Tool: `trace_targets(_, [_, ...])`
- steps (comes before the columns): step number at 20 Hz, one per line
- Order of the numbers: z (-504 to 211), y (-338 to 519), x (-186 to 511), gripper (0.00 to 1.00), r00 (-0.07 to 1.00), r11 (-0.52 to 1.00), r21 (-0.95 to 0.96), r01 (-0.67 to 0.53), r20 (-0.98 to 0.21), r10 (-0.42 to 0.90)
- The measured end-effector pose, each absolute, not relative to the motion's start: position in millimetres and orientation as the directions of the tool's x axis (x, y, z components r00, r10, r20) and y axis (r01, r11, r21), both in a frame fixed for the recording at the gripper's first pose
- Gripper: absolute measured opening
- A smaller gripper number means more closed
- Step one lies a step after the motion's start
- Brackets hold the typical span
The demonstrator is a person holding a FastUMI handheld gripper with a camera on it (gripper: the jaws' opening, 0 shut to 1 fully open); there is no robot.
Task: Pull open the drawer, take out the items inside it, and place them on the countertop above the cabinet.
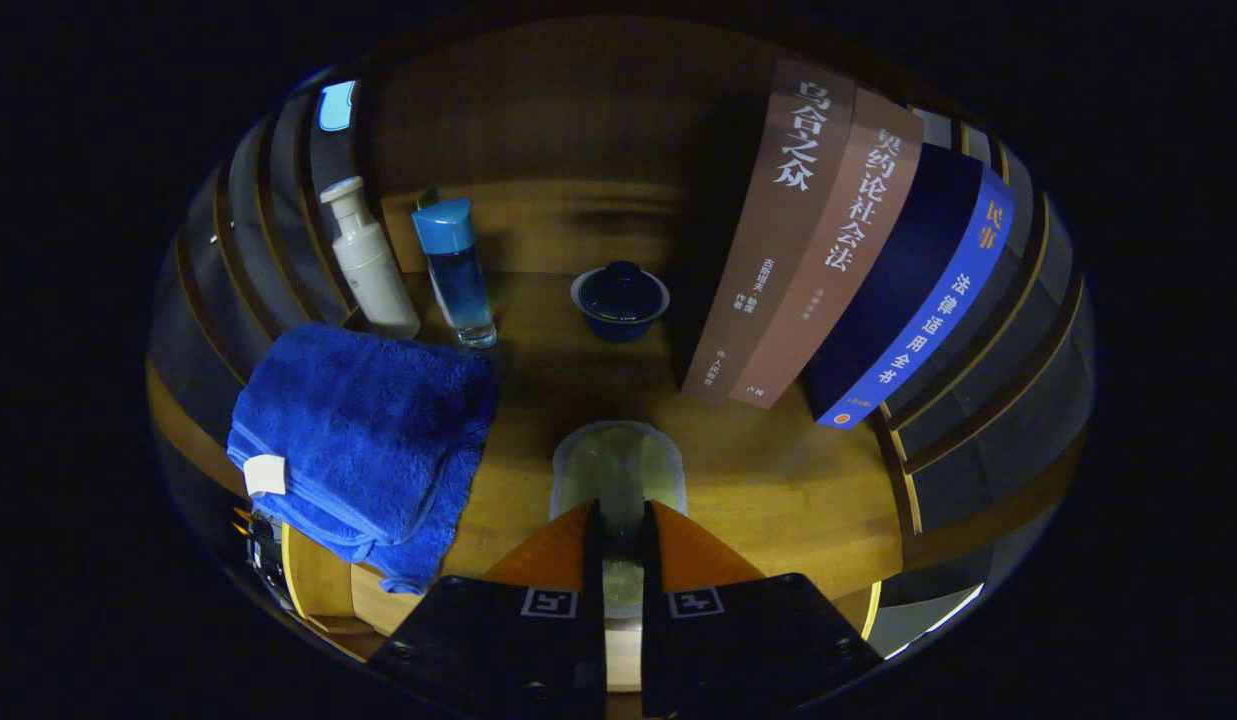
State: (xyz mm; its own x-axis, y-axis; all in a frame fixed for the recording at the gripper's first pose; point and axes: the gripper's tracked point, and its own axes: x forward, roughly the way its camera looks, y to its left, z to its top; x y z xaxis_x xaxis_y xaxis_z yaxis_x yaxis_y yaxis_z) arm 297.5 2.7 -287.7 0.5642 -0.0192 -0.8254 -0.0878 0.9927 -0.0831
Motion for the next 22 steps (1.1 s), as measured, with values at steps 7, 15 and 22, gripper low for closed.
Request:
trace_targets(7, [-293,10,298,0.46,0.533,0.997,-0.054,-0.058,-0.846,-0.015])
trace_targets(15, [-246,21,288,0.98,0.712,0.995,-0.031,-0.095,-0.701,0.047])
trace_targets(22, [-171,27,237,0.99,0.903,0.984,0.109,-0.144,-0.393,0.175])
